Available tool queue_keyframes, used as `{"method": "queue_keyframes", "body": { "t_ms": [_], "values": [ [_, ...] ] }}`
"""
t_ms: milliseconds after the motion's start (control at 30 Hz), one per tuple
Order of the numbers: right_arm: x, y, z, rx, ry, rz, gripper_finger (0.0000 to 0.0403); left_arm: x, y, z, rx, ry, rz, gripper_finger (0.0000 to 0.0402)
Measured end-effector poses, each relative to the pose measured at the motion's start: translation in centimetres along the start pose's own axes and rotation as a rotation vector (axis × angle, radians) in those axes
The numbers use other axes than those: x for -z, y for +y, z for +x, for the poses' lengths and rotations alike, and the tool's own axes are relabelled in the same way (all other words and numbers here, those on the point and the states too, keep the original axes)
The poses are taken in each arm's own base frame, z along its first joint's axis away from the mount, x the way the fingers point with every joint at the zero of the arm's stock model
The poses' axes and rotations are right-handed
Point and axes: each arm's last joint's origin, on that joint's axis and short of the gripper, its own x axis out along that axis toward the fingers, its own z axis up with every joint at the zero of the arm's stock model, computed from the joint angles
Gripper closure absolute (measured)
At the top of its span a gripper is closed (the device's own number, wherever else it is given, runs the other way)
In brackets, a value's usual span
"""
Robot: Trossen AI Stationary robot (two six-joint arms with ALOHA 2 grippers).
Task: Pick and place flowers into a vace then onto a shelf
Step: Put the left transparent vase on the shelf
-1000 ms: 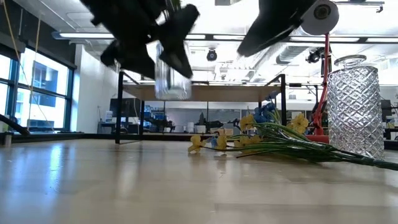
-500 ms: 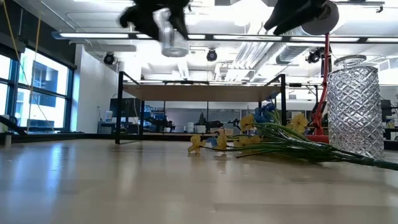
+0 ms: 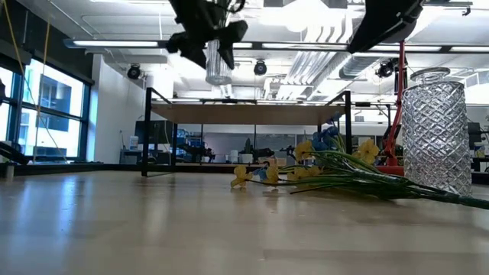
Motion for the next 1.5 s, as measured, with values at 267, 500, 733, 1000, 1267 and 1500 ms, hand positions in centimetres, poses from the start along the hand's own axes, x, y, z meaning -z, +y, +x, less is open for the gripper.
{"method": "queue_keyframes", "body": {
  "t_ms": [267, 500, 733, 1000, 1267, 1500],
  "values": [
    [2.2, 0.6, 2.2, -0.026, 0.079, 0.092, 0.0102, 1.2, 0.6, 1.3, -0.045, 0.008, -0.027, 0.0087],
    [2.5, 1.5, 2.7, -0.091, 0.059, 0.127, 0.0102, 2.6, 0.8, 2.0, -0.064, 0.015, -0.057, 0.0081],
    [2.0, 1.8, 2.7, -0.118, 0.029, 0.144, 0.0102, 2.3, 1.6, 3.1, -0.073, 0.009, -0.104, 0.0087],
    [2.0, 1.8, 2.7, -0.121, 0.027, 0.132, 0.0102, 2.3, 1.9, 3.5, -0.072, 0.028, -0.100, 0.0068],
    [2.0, 1.8, 2.7, -0.122, 0.025, 0.133, 0.0102, 3.1, 1.3, 4.2, -0.065, 0.065, -0.080, 0.0088],
    [2.0, 1.8, 2.7, -0.121, 0.026, 0.125, 0.0102, 3.3, 1.2, 4.5, -0.067, 0.072, -0.088, 0.0043]
  ]
}}
